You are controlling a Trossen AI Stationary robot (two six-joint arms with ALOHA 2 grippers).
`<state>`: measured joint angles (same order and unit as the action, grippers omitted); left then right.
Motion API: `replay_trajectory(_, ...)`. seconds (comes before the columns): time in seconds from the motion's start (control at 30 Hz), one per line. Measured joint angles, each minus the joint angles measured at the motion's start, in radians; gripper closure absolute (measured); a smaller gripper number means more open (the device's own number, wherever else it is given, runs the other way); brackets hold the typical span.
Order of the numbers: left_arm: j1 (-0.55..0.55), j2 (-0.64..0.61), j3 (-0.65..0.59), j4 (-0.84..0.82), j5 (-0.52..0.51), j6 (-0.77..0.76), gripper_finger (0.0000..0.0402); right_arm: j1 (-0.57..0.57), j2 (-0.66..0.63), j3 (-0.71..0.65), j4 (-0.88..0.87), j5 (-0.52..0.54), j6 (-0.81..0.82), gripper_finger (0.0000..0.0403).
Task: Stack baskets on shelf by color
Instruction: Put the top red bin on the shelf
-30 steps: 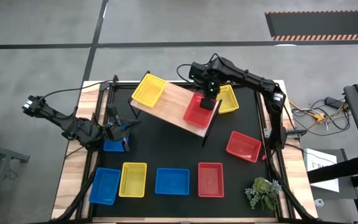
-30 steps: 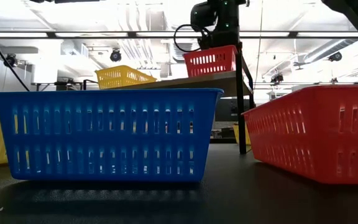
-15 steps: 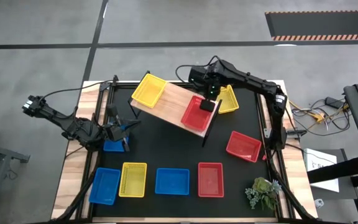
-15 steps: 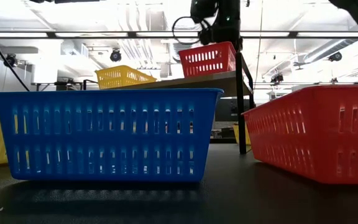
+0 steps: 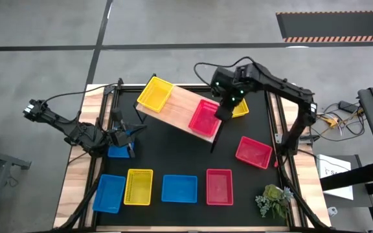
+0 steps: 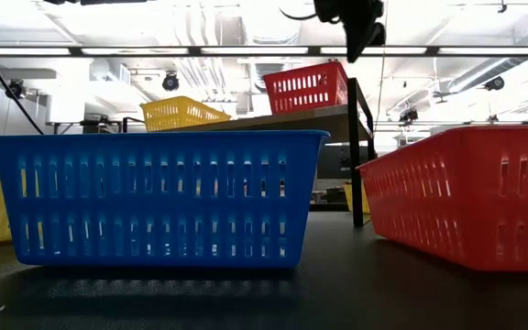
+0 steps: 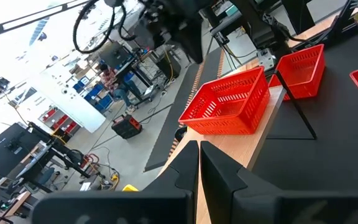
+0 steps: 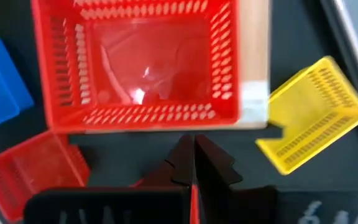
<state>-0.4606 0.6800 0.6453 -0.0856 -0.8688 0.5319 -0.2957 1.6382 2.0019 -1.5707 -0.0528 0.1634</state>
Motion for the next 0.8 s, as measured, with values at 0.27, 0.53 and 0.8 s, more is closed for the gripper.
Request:
replay_trajectory(0.27, 0.0, 0.006, 0.0, 0.0, 0.0, -0.001, 0.0402, 0.105, -0.013, -0.181, 0.023, -0.007, 0.024, 0.0394)
replay_trajectory(0.53, 0.0, 0.011, -0.001, 0.0, 0.0, -0.001, 0.0402, 0.112, -0.012, -0.285, 0.17, 0.002, 0.005, 0.0394)
replay_trajectory(0.8, 0.0, 0.01, -0.001, 0.0, 0.0, -0.001, 0.0402, 0.112, -0.01, -0.272, 0.218, 0.029, -0.008, 0.0394)
